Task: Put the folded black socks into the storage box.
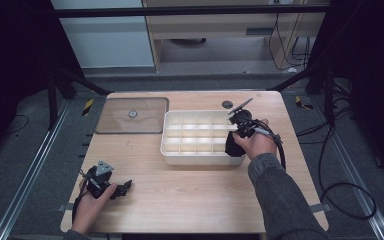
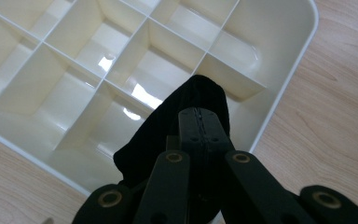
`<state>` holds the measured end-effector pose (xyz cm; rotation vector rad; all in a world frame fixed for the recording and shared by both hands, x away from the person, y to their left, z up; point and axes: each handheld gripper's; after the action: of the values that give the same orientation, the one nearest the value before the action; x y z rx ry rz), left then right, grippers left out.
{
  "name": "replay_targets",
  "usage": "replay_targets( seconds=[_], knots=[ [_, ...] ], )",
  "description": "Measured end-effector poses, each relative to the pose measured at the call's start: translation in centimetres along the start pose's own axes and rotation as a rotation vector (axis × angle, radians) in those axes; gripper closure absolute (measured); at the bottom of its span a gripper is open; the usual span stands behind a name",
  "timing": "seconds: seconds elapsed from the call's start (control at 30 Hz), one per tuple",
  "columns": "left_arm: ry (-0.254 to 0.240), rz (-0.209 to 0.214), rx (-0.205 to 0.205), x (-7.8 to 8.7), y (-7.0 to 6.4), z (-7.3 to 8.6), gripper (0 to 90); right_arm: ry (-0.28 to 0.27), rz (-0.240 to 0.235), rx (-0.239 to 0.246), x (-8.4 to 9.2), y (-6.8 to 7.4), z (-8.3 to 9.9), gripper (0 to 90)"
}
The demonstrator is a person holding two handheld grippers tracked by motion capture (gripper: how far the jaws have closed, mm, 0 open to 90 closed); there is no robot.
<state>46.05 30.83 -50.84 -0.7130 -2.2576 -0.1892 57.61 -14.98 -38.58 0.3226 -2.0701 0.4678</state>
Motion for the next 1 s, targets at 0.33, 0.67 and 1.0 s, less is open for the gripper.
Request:
replay_targets(
  seconds=[0.33, 0.67, 1.0],
  knots=[
    [0.001, 0.001, 0.001, 0.0, 0.0, 0.0, 0.0, 0.006, 0.010, 0.004, -0.7, 0.1, 0.9, 90.0],
    [0.002, 0.001, 0.001, 0.0, 0.0, 0.0, 0.0, 0.025, 0.001, 0.010, -1.3, 0.4, 1.8, 90.0],
    [0.002, 0.001, 0.001, 0.0, 0.0, 0.0, 0.0, 0.035, -0.008, 0.010, -1.6, 0.7, 2.1, 90.0]
  ],
)
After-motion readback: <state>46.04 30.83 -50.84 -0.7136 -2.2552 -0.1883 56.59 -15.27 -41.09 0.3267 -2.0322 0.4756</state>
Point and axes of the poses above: each handheld gripper's, and its own axes: x roughly backward along the jaws, z roughly out of its underside, y roughly to its left, and after that the axes turned 8 degrees about z, right-handed
